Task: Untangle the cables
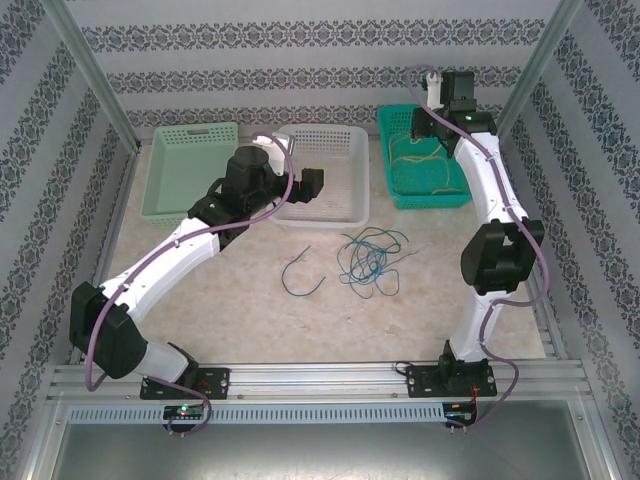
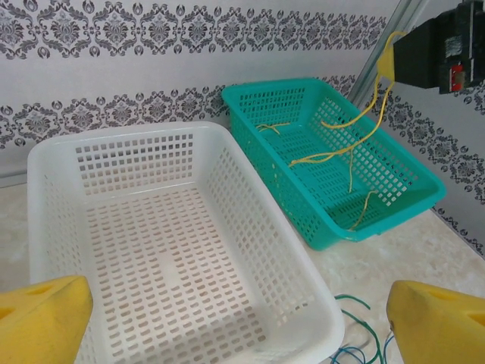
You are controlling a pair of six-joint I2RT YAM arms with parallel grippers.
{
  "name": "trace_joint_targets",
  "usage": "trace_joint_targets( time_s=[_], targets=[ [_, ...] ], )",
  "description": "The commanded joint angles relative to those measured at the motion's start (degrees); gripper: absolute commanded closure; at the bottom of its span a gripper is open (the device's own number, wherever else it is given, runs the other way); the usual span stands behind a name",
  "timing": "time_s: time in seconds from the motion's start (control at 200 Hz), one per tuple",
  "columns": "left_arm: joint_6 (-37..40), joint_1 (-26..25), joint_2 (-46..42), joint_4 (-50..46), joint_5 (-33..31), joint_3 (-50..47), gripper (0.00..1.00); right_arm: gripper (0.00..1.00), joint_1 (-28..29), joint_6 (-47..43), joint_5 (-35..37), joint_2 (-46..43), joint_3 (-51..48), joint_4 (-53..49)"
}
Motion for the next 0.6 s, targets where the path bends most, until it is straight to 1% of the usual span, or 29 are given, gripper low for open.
trace_joint_targets(
  time_s=[0.0,0.1,0.21,0.305,0.41,0.47,0.595],
  targets=[
    [-0.12,0.93,-1.15,-1.17,-0.47,-0.7,0.0,0.99,-0.94,1.84,0.91,-0.16,-1.87,0.59],
    [-0.72,1.03,-0.66,-1.0,-0.04,-0.79,0.0,0.97,-1.72,2.88,-0.66,1.09,-2.26,0.04],
    [-1.18,1.11,-0.22,-1.07,0.62,-0.9,0.0,0.89,-2.5,4.53,-1.88,2.76,-2.87,-0.87],
    [-1.48,1.07,-0.12,-1.42,0.65,-0.88,0.0,0.74,-3.14,5.14,-2.31,4.77,-2.62,-2.33],
    [-1.57,1.18,0.05,-1.52,0.76,-1.0,0.0,0.61,-4.33,6.55,-4.12,6.72,-2.25,-3.57],
    [-1.71,1.23,0.21,-1.7,0.76,-1.01,0.0,0.48,-4.95,7.6,-5.91,7.41,-2.01,-4.4],
    [-1.99,1.28,0.19,-1.91,0.69,-1.43,0.0,0.35,-5.27,8.26,-6.98,7.12,-2.5,-5.97]
  ],
)
